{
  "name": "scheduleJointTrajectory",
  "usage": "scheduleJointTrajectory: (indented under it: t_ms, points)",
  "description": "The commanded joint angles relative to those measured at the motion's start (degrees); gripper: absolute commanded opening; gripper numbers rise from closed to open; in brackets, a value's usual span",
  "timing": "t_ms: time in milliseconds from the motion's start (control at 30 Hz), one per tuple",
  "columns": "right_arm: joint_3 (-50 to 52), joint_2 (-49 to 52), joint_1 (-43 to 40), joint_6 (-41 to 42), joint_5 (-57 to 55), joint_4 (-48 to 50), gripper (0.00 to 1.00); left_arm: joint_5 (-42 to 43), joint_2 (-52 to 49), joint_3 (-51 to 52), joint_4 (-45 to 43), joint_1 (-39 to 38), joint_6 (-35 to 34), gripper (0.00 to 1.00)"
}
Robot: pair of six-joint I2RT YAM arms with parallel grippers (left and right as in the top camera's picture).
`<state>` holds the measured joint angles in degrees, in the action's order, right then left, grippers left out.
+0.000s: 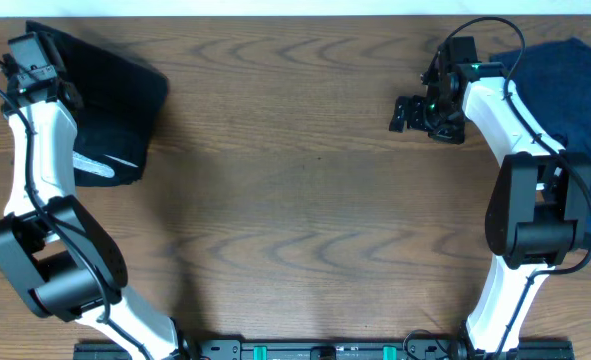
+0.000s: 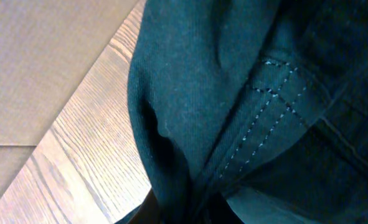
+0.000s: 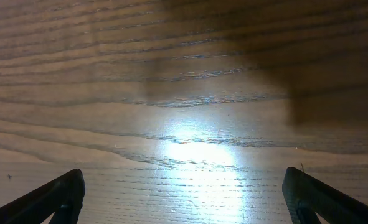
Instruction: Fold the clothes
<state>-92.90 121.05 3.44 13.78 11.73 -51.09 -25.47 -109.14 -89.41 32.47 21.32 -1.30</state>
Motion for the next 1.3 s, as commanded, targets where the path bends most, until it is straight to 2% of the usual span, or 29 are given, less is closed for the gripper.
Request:
scheduleJointTrajectory:
  t_ms: [0, 67, 100, 133, 167, 200, 400, 467, 500, 533, 567, 600, 633, 733, 967, 1000, 1067, 1267]
  points:
    - [-0.74, -1.38, 0.33, -0.57, -0.37, 0.09, 0.99, -0.70, -1.33, 0.15, -0.74, 1.36, -0.98, 0.24]
    - [-0.74, -1.38, 0.33, -0.57, -0.37, 0.09, 0.99, -0.72, -2.23, 0.15, -1.33, 2.36, -1.66, 0.35]
    - [-0.74, -1.38, 0.33, -0.57, -0.37, 0.09, 0.99, -0.72, -2.71, 0.15, -1.84, 2.93, -2.40, 0.48]
    - [-0.74, -1.38, 0.33, -0.57, -0.37, 0.09, 0.99, -0.70, -3.04, 0.15, -2.54, 3.48, -3.15, 0.76]
    - [-0.74, -1.38, 0.33, -0.57, -0.37, 0.07, 0.99, -0.68, -3.43, 0.15, -3.48, 4.07, -3.80, 0.90]
    - [-0.74, -1.38, 0.33, -0.57, -0.37, 0.07, 0.99, -0.66, -3.50, 0.15, -4.24, 4.52, -3.78, 0.98]
    - [-0.74, -1.38, 0.33, -0.57, -0.37, 0.09, 0.99, -0.48, -1.38, -0.20, -5.40, 4.57, -3.74, 0.98]
    - [-0.74, -1.38, 0.33, -0.57, -0.37, 0.07, 0.99, 1.86, -1.01, -0.20, -5.40, 4.59, -3.74, 0.99]
    - [-0.74, -1.38, 0.33, -0.57, -0.37, 0.09, 0.99, 4.44, -1.01, -0.20, -5.40, 4.61, -3.76, 0.89]
    - [-0.74, -1.38, 0.33, -0.57, -0.37, 0.09, 0.99, 7.93, -1.14, -0.17, -5.40, 4.76, -3.76, 0.68]
    - [-0.74, -1.38, 0.33, -0.57, -0.37, 0.09, 0.99, 11.17, -1.40, -0.17, -5.44, 4.83, -3.76, 0.42]
    - [-0.74, -1.38, 0.33, -0.57, -0.39, 0.09, 0.99, 13.55, -1.60, -0.17, -5.57, 4.85, -3.76, 0.23]
    - [-0.74, -1.38, 0.33, -0.57, -0.37, 0.09, 0.99, 16.24, -1.97, -0.17, -5.95, 4.85, -3.78, 0.19]
    - [-0.74, -1.38, 0.33, -0.57, -0.37, 0.09, 0.99, 20.44, -3.06, -0.15, -7.19, 4.85, -4.68, 0.19]
    - [-0.74, -1.38, 0.33, -0.57, -0.37, 0.09, 0.99, 20.35, -8.33, -0.15, -11.13, 4.85, -6.95, 0.19]
    - [-0.74, -1.38, 0.33, -0.57, -0.37, 0.09, 0.99, 20.35, -9.38, -0.15, -11.74, 4.85, -6.95, 0.15]
    - [-0.74, -1.38, 0.33, -0.57, -0.37, 0.09, 0.99, 20.35, -11.17, -0.15, -12.68, 4.85, -6.95, 0.15]
    - [-0.74, -1.38, 0.33, -0.57, -0.37, 0.09, 0.99, 23.21, -15.61, -0.15, -11.78, 4.63, -6.95, 0.14]
